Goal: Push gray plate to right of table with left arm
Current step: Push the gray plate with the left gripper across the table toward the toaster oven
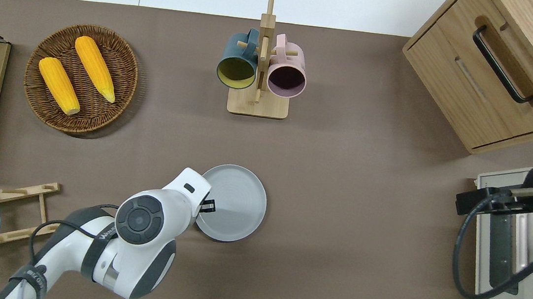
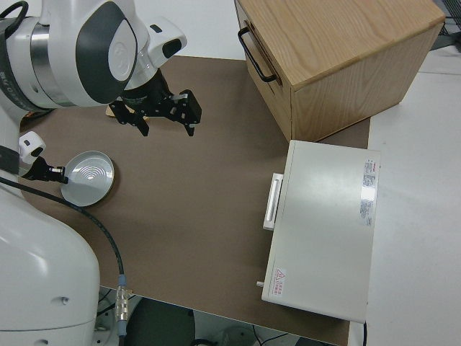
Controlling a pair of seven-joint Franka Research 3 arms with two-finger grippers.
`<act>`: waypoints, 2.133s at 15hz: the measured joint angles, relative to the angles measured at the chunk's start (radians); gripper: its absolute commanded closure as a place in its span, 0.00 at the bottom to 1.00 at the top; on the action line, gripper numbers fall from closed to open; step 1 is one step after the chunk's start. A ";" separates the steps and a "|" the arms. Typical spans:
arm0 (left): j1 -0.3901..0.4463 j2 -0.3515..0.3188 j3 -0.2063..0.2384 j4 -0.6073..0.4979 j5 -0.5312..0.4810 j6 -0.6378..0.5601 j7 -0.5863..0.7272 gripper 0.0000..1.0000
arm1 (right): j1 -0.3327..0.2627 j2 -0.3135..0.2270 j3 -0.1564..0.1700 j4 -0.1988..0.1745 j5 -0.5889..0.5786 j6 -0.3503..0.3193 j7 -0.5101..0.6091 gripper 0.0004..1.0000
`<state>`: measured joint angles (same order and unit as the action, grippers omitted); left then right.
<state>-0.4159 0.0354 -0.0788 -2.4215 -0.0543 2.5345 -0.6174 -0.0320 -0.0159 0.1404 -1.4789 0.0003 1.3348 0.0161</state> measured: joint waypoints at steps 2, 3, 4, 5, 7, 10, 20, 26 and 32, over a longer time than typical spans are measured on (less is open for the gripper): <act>-0.043 0.026 -0.002 0.031 0.000 0.000 -0.058 1.00 | 0.000 0.000 0.000 0.000 0.000 0.000 0.000 0.02; -0.065 0.041 -0.003 0.049 0.000 0.000 -0.089 1.00 | 0.000 0.000 0.000 0.000 0.000 0.000 0.000 0.02; -0.082 0.054 -0.003 0.065 0.002 0.000 -0.115 1.00 | 0.000 0.000 0.000 0.000 0.000 0.000 0.000 0.02; -0.100 0.067 -0.003 0.082 0.002 -0.001 -0.140 1.00 | 0.000 0.000 0.000 0.000 0.000 0.000 0.000 0.02; -0.134 0.093 -0.003 0.116 0.002 -0.001 -0.185 1.00 | 0.000 0.000 0.000 0.000 0.000 0.000 0.000 0.02; -0.191 0.138 -0.004 0.174 0.005 -0.003 -0.264 1.00 | 0.000 0.000 0.000 0.000 0.000 0.000 0.000 0.02; -0.362 0.305 -0.007 0.445 0.029 -0.146 -0.474 1.00 | 0.000 0.000 0.000 0.000 0.000 0.000 0.000 0.02; -0.425 0.350 -0.013 0.524 0.055 -0.172 -0.501 1.00 | 0.000 0.000 0.000 0.000 0.000 0.000 0.000 0.02; -0.431 0.377 -0.040 0.562 0.066 -0.176 -0.501 1.00 | 0.000 0.000 0.000 0.000 0.000 0.000 0.000 0.02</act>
<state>-0.8470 0.4125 -0.1188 -1.8597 0.0119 2.3584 -1.1182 -0.0320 -0.0159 0.1404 -1.4789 0.0003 1.3348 0.0160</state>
